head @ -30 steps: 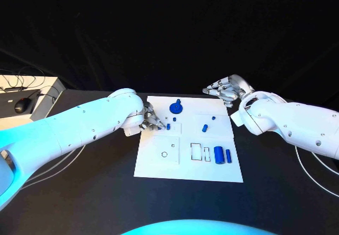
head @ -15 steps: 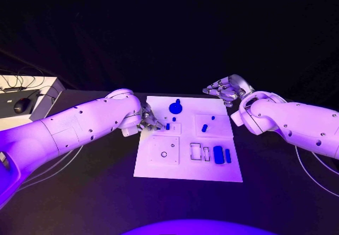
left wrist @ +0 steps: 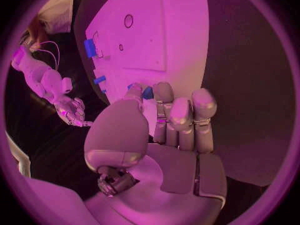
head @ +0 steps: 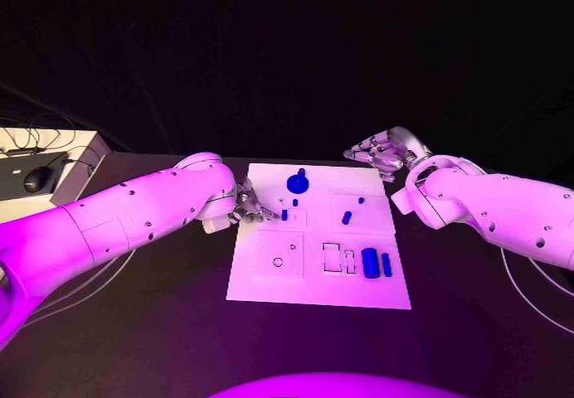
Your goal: Assemble the parts on the task board
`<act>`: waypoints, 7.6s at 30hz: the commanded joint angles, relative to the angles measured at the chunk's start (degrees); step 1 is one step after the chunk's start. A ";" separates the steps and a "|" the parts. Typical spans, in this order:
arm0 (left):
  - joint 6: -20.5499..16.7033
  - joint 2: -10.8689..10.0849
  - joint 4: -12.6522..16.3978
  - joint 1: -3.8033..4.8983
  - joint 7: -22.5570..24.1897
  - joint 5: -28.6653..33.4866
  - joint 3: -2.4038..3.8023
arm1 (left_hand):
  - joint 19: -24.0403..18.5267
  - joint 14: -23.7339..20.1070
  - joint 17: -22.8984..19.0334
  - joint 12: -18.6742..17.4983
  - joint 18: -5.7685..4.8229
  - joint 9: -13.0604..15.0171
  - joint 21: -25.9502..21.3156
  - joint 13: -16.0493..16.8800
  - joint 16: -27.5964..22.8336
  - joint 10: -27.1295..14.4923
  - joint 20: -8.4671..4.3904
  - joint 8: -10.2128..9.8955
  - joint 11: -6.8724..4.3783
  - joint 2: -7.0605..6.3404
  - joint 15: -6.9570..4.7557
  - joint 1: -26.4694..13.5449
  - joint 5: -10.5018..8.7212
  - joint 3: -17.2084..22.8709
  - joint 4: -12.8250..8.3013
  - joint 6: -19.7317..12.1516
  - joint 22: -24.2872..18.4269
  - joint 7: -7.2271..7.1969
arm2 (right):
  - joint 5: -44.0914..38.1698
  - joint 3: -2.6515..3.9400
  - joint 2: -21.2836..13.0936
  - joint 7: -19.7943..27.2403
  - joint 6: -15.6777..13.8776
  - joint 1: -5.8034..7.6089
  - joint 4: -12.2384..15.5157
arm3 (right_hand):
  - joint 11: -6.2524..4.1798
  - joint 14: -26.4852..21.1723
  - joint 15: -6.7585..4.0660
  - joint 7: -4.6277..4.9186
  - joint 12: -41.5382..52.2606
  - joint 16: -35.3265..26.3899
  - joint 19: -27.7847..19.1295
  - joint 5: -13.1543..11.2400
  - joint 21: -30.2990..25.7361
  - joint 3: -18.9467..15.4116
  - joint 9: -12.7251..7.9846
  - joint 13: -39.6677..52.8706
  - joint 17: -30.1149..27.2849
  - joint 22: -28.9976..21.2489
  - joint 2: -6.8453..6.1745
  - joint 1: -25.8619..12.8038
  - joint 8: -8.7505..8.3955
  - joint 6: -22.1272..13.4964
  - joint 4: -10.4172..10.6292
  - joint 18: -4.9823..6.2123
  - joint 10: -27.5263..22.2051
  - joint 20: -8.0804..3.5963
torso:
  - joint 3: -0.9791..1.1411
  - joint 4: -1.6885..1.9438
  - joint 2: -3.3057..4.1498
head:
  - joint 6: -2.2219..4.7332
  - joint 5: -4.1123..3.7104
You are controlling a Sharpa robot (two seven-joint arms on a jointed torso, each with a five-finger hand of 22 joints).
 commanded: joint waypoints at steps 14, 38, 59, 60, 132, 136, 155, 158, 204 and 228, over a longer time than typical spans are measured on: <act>-2.71 -2.38 3.05 -0.32 2.39 3.89 2.48 | -0.62 -0.14 -1.32 0.37 -0.26 -0.49 -1.44 -0.10 -0.93 -1.01 0.44 -0.51 0.91 -0.84 0.48 0.70 -0.79 -0.69 1.80 -1.45 -0.92 0.95 | -0.44 0.03 -0.11 0.37 0.48 -0.12 -0.01 | -0.23 -0.16 -0.32 0.52 -0.20 -0.21 2.86 0.18 -0.20 -0.01 0.06 0.00 -0.07 7.10 0.44 0.19 -0.30 0.00 -0.40 0.38 -0.08 -0.39 | 0.07 -0.03 0.05 | 0.36 0.15; -21.99 -2.73 4.48 -1.32 38.62 -4.03 2.98 | -15.69 -20.39 -37.46 -23.48 1.08 -38.03 -34.82 -28.47 -24.99 -14.67 8.69 -20.87 9.59 2.81 8.46 18.75 -0.20 9.48 -15.80 -2.65 -22.04 7.72 | 3.25 0.00 -0.49 4.51 -1.23 -0.15 -1.08 | -0.03 -1.60 -0.25 0.91 -5.67 -6.99 0.77 -0.17 -13.32 1.10 -0.10 -6.42 -5.86 4.12 2.02 2.42 -0.12 -1.14 -1.78 1.79 -5.28 -0.14 | -0.06 0.03 0.07 | 1.75 -0.24; -22.66 4.10 -2.75 -2.40 38.51 -23.45 0.39 | -12.85 -19.55 -34.27 -36.20 2.56 -37.97 -28.17 -28.45 -10.22 -10.09 8.15 -31.63 9.95 -0.35 8.03 17.44 -0.23 12.48 -16.21 4.71 -14.56 6.44 | 16.95 -0.02 0.51 17.02 -2.80 0.04 -3.30 | 4.78 -14.45 5.62 3.74 -33.81 -48.77 -20.62 -0.39 -50.48 3.93 -0.87 -46.88 -33.11 -32.06 2.59 10.28 1.50 -6.03 -5.19 -1.09 -10.33 5.72 | -0.06 -0.24 0.55 | 2.63 -0.57; -22.23 4.28 -2.92 -2.41 38.16 -23.83 0.38 | -13.10 -19.77 -34.35 -36.54 2.59 -37.96 -28.01 -28.46 -10.01 -10.28 8.22 -31.61 10.08 -0.44 8.12 17.33 -0.22 12.68 -16.13 4.93 -14.26 6.46 | 17.38 -0.02 0.59 17.55 -2.76 0.04 -3.38 | 5.25 -14.73 6.31 3.76 -36.88 -52.29 -22.00 -0.21 -50.67 4.43 -0.91 -51.20 -35.97 -35.64 2.75 10.43 1.24 -6.12 -5.32 -1.05 -9.62 6.54 | -0.05 -0.19 0.50 | 2.63 -0.58; -15.16 8.19 -9.22 -3.57 36.08 -24.14 -0.06 | -14.66 -21.71 -43.17 -44.49 5.13 -38.10 -21.43 -28.57 3.48 -6.76 9.41 -31.77 10.46 -2.95 8.42 15.40 -0.20 28.22 -16.36 5.02 -2.37 8.13 | 23.63 -0.02 1.98 26.07 -4.81 0.04 -3.85 | 6.18 -14.74 8.37 4.14 -54.00 -62.68 -21.12 3.18 -48.46 18.81 -0.93 -60.13 -52.51 -70.68 -0.18 8.87 -3.36 -1.29 -7.71 -0.46 -2.10 8.83 | 0.04 -0.18 0.36 | 1.92 -0.88; -15.09 8.21 -9.27 -3.57 35.88 -24.11 -0.06 | -14.77 -21.72 -43.17 -44.50 5.16 -38.10 -21.06 -28.57 3.79 -6.39 9.32 -31.77 10.34 -2.84 8.33 15.31 -0.25 28.83 -16.63 5.22 -1.72 8.16 | 23.59 -0.02 2.00 26.01 -4.72 0.04 -3.85 | 6.18 -14.74 8.37 4.14 -54.00 -62.68 -21.12 3.18 -48.46 18.81 -0.93 -60.13 -52.51 -70.68 -0.18 8.87 -3.36 -1.29 -7.71 -0.46 -2.10 8.83 | 0.01 -0.16 0.37 | 1.90 -0.89; -19.00 7.92 -9.08 -3.58 37.27 -23.75 -0.07 | -13.88 -18.52 -41.80 -44.73 5.78 -38.07 -17.20 -28.42 4.91 -0.17 8.15 -31.76 8.78 -0.58 6.89 16.45 -0.40 31.74 -20.12 9.45 2.02 8.55 | 23.50 -0.02 2.09 25.89 -4.71 0.04 -3.95 | 6.20 -14.85 8.43 4.16 -54.08 -62.69 -21.27 3.17 -48.47 18.66 -0.94 -60.12 -52.51 -70.75 -0.28 8.54 -3.42 -1.37 -7.75 -0.54 -2.11 8.90 | -0.02 -0.18 0.40 | 1.83 -0.80; -19.99 7.74 -8.84 -3.58 37.59 -23.26 -0.05 | -13.93 -18.34 -41.63 -44.74 5.89 -38.07 -16.92 -28.42 4.69 -0.12 8.15 -31.77 8.81 -0.57 6.89 16.29 -0.43 32.23 -20.59 9.47 2.34 8.62 | 23.46 -0.02 2.11 25.90 -4.72 0.04 -3.97 | 6.20 -14.85 8.43 4.16 -54.08 -62.69 -21.27 3.17 -48.47 18.66 -0.94 -60.12 -52.51 -70.75 -0.28 8.54 -3.42 -1.37 -7.75 -0.54 -2.11 8.90 | -0.03 -0.19 0.38 | 1.87 -0.79; -15.78 -0.53 -1.92 -4.50 34.68 -21.66 4.72 | -13.24 -18.02 -40.42 -44.75 5.46 -38.08 -18.53 -28.44 3.83 -0.65 8.20 -31.77 8.82 -1.22 6.98 15.54 -0.22 30.47 -18.93 9.27 1.31 8.66 | 23.17 -0.06 1.78 25.74 -4.56 -0.23 -4.10 | 6.22 -14.98 8.47 4.17 -54.03 -62.67 -21.35 3.24 -48.52 18.51 -0.93 -60.12 -52.50 -70.75 -0.23 8.54 -3.38 -1.39 -7.83 -0.51 -2.24 8.96 | -0.21 0.04 -0.02 | 1.96 -0.43; -16.00 1.70 -4.43 -5.08 34.53 -22.52 3.91 | -13.14 -17.94 -40.25 -44.74 5.47 -38.08 -18.55 -28.43 3.79 -0.58 8.14 -31.78 8.78 -1.23 6.95 15.60 -0.27 30.55 -18.82 9.31 1.36 8.63 | 23.17 -0.06 1.94 25.76 -4.53 -0.24 -4.08 | 6.22 -14.98 8.47 4.17 -54.03 -62.67 -21.35 3.24 -48.52 18.51 -0.93 -60.12 -52.50 -70.75 -0.23 8.54 -3.38 -1.39 -7.83 -0.51 -2.24 8.96 | -0.17 0.02 -0.05 | 1.75 -0.44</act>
